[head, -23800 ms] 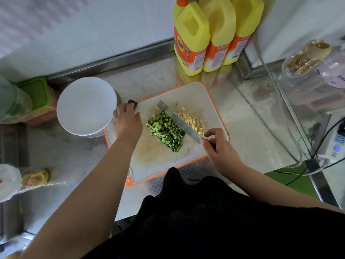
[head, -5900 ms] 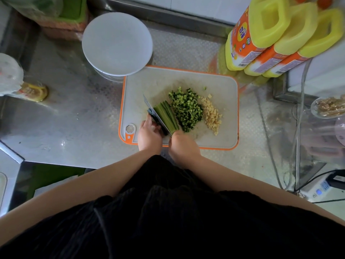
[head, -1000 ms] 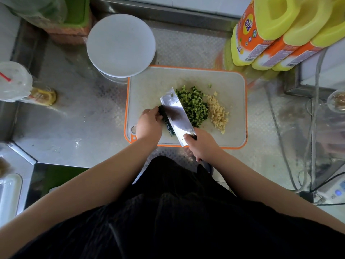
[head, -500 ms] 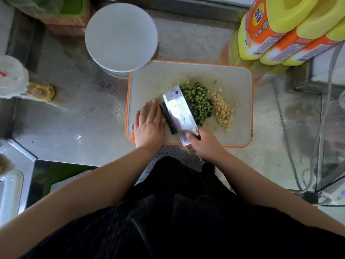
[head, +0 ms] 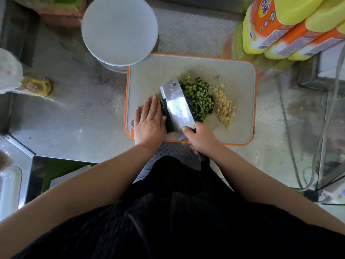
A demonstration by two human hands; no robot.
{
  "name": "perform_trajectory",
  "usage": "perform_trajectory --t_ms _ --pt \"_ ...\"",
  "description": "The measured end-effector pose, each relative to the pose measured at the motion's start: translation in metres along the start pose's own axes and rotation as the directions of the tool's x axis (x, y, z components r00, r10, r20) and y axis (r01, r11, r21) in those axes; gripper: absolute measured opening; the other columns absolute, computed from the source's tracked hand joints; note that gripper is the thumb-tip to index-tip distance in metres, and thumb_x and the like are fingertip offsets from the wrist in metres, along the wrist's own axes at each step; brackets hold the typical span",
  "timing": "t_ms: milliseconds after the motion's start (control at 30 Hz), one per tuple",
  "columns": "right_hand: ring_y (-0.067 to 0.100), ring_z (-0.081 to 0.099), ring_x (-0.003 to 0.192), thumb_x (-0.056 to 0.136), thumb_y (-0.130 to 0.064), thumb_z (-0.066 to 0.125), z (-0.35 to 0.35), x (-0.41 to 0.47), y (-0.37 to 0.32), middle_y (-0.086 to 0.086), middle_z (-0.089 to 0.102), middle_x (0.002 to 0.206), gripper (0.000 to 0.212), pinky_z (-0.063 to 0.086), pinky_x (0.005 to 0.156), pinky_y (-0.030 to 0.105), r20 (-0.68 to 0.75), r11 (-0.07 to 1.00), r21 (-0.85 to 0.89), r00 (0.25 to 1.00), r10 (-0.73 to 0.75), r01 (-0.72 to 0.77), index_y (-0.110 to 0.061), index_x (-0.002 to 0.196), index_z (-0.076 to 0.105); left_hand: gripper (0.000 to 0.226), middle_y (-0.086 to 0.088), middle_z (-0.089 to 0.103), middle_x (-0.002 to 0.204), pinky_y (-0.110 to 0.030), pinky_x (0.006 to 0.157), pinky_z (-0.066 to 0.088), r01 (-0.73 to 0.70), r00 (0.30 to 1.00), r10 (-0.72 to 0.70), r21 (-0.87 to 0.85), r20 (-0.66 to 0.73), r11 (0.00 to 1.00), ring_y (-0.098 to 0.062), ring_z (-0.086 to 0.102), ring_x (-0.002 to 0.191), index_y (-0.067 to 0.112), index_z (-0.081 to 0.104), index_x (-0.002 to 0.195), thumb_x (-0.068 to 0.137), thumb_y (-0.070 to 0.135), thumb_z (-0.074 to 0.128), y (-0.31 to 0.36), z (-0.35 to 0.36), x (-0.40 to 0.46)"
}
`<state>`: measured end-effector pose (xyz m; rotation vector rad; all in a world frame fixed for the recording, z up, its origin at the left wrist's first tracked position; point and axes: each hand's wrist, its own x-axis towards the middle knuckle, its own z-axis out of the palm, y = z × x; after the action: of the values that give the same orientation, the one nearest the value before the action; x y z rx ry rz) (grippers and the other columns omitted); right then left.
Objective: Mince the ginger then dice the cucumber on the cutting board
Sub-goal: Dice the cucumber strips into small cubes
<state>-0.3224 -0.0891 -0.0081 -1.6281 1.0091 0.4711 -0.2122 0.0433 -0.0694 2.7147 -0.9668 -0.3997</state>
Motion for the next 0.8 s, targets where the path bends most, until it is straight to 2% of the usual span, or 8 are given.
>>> perform_trajectory --t_ms 133,300,433,567,633,700,767,800 --pt "0.024 0.049 0.048 0.096 -0.035 0.046 0.006 0.001 -0.007 0.008 0.049 0.066 0.024 0.046 0.047 0.033 -0.031 1.000 -0.011 0.999 -0.012 0.012 -0.016 0.081 0.042 0.054 0.000 0.017 0.162 -0.041 0.121 0.003 -0.002 1.000 0.002 0.012 0.005 1.000 -0.018 0.011 0.149 0.011 0.026 0.153 0.102 0.029 0.034 0.000 0.001 -0.001" --pt "0.023 0.047 0.044 0.096 -0.037 0.045 0.010 0.003 -0.011 0.006 0.049 0.064 0.026 0.045 0.048 0.032 -0.013 1.000 -0.004 1.000 0.007 -0.007 -0.012 0.099 0.041 0.056 -0.001 0.012 0.163 -0.042 0.122 0.003 -0.020 0.999 0.019 0.034 0.040 0.999 -0.018 0.007 0.150 0.011 0.019 0.154 0.102 0.028 0.033 -0.002 0.000 -0.001" --pt "0.025 0.049 0.048 0.097 -0.037 0.044 0.009 0.003 -0.018 0.007 0.048 0.060 0.027 0.048 0.052 0.036 -0.010 0.999 -0.037 1.000 -0.009 0.009 -0.012 0.086 0.042 0.057 -0.001 0.008 0.163 -0.043 0.122 0.003 -0.041 0.998 0.038 0.054 0.051 0.998 -0.019 0.005 0.150 0.011 0.016 0.155 0.103 0.029 0.031 -0.003 0.000 -0.002" --pt "0.026 0.051 0.046 0.098 -0.034 0.043 0.006 -0.003 -0.022 0.008 0.047 0.062 0.032 0.046 0.046 0.033 -0.057 0.989 -0.148 0.998 -0.038 0.029 -0.011 0.075 0.040 0.058 -0.005 0.016 0.162 -0.046 0.120 0.010 -0.088 0.996 0.087 0.062 0.025 0.994 -0.026 0.014 0.148 0.009 0.021 0.154 0.100 0.027 0.036 -0.001 -0.001 -0.004" --pt "0.029 0.054 0.058 0.098 -0.032 0.043 0.007 -0.007 -0.024 0.007 0.048 0.065 0.031 0.048 0.053 0.038 -0.100 0.958 -0.280 0.991 -0.087 0.056 -0.009 0.076 0.042 0.058 -0.006 0.022 0.159 -0.045 0.117 0.017 0.006 0.999 -0.006 -0.008 0.040 1.000 -0.030 0.021 0.144 0.015 0.027 0.152 0.097 0.025 0.043 0.010 -0.009 -0.006" --pt "0.029 0.052 0.068 0.099 -0.029 0.042 0.011 -0.011 -0.028 0.004 0.046 0.067 0.027 0.040 0.059 0.037 -0.116 0.908 -0.409 0.981 -0.155 0.095 -0.007 0.083 0.043 0.054 -0.007 0.032 0.148 -0.044 0.108 0.028 0.182 0.981 -0.167 -0.155 0.103 0.971 -0.032 0.029 0.131 0.021 0.037 0.147 0.094 0.019 0.046 0.023 -0.017 -0.005" --pt "0.030 0.053 0.070 0.100 -0.025 0.040 0.015 -0.015 -0.033 0.003 0.047 0.069 0.022 0.033 0.058 0.033 -0.110 0.866 -0.483 0.972 -0.210 0.132 -0.008 0.086 0.040 0.040 -0.009 0.051 0.124 -0.037 0.088 0.041 0.327 0.943 -0.266 -0.401 0.202 0.855 -0.031 0.047 0.112 0.020 0.054 0.130 0.092 0.012 0.043 0.030 -0.027 0.002" --pt "0.032 0.055 0.072 0.100 -0.023 0.039 0.018 -0.017 -0.034 0.007 0.052 0.073 0.020 0.032 0.058 0.033 -0.101 0.847 -0.511 0.969 -0.225 0.143 -0.008 0.087 0.038 0.033 -0.008 0.060 0.106 -0.034 0.074 0.043 0.395 0.919 -0.308 -0.543 0.247 0.741 -0.030 0.055 0.096 0.018 0.061 0.116 0.090 0.009 0.042 0.031 -0.031 0.005"
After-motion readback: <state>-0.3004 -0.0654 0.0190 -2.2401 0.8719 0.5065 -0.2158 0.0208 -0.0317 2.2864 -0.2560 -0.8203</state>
